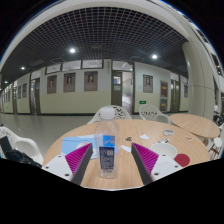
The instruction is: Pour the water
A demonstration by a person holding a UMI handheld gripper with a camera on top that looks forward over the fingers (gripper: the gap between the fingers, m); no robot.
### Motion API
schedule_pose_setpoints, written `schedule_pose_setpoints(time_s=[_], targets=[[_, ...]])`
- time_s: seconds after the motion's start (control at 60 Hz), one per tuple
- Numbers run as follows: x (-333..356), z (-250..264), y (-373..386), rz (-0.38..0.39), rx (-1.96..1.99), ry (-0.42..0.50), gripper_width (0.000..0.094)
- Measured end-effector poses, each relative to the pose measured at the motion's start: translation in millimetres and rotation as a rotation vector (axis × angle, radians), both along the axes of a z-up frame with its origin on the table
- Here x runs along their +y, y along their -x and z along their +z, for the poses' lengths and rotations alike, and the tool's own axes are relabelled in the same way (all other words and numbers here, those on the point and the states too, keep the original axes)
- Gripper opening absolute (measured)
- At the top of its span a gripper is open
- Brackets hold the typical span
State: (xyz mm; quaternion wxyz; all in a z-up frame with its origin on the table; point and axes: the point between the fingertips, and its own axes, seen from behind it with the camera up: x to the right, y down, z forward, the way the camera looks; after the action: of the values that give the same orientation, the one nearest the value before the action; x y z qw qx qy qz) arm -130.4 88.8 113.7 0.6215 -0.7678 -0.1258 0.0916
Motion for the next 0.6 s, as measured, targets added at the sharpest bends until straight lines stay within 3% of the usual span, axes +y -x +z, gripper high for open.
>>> schedule_pose_setpoints(time_s=[0.217,0.25,0.317,0.5,0.6], targets=[[65.8,-22.2,25.6,-0.09,-0.043,-0.04,0.0792],[68.3,-21.3,30.4,-0.085,-0.044,-0.048,0.0755],[80.6,-20.6,37.3,-0.085,-0.03,-0.051,0.0472],[77.9,-22.0,28.6,-0.094,0.04,-0.017,0.0333],[76.9,-21.1,27.8,-0.087,0.108,0.012,0.0321]])
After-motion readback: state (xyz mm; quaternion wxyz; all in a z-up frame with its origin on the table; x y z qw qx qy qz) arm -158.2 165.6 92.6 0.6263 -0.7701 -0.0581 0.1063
